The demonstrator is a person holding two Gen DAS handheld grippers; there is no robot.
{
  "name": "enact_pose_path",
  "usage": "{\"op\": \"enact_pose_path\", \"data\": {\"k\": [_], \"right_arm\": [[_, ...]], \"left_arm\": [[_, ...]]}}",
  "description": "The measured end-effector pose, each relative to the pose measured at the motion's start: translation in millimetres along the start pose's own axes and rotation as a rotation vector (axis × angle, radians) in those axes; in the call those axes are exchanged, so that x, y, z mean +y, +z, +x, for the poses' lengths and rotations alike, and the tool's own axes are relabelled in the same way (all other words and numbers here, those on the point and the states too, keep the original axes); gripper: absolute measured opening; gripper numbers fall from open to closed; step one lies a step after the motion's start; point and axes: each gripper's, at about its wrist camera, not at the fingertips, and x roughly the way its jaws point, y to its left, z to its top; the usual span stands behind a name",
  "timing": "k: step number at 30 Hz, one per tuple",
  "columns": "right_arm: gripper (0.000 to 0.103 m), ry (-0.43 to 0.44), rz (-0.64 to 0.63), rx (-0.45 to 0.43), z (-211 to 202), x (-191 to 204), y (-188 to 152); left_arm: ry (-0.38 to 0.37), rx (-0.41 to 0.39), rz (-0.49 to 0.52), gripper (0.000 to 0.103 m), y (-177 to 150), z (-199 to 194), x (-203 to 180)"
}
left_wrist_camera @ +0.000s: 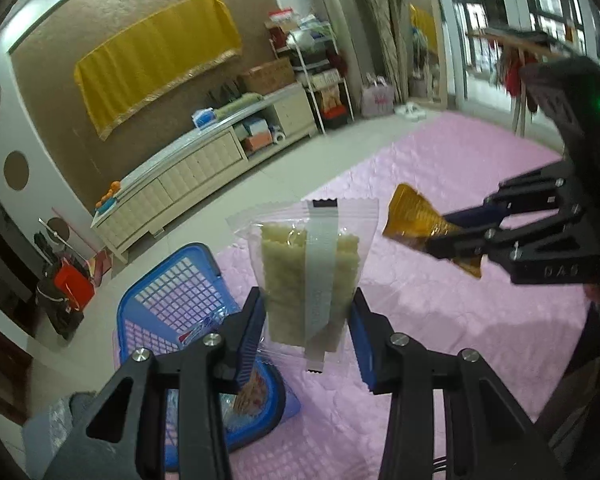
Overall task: Organize snacks
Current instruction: 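Carry the cracker pack and orange pouch over the blue basket, then open both tools to drop the cracker pack and pouch into the basket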
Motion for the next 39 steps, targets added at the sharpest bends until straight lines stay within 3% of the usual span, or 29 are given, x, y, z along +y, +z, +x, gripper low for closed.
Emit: {"op": "enact_pose_path", "data": {"k": [8,17,24,32,39], "right_arm": [[0.026,0.03,-0.057,-0.039,-17.3,45.3,14.6],[0.026,0.054,-0.125,-0.069,-16.3,85.7,41.7],[0.026,0.083,-0.162,-0.047,9.4,108.6,63.5],[0.026,0.091,-0.189,0.028,56.6,125.7,74.4],[0.028,0.091,-0.179,0.101,95.9,122.5,69.9]], "left_arm": [[0.011,-0.099,-0.075,0.039,-5.5,-45.7,28.0],[0.049,-0.156,-0.148,0.039,-18.5,-82.4,66.0],[0.083,-0.124,-0.2,0.039,-27.4,-78.1,93.1],[0.036,-0.034,-0.336,0.039,-51.1,-42.9,130.8],[0.008,0.025,-0.381,0.039,-68.2,-9.0,143.9]]}}
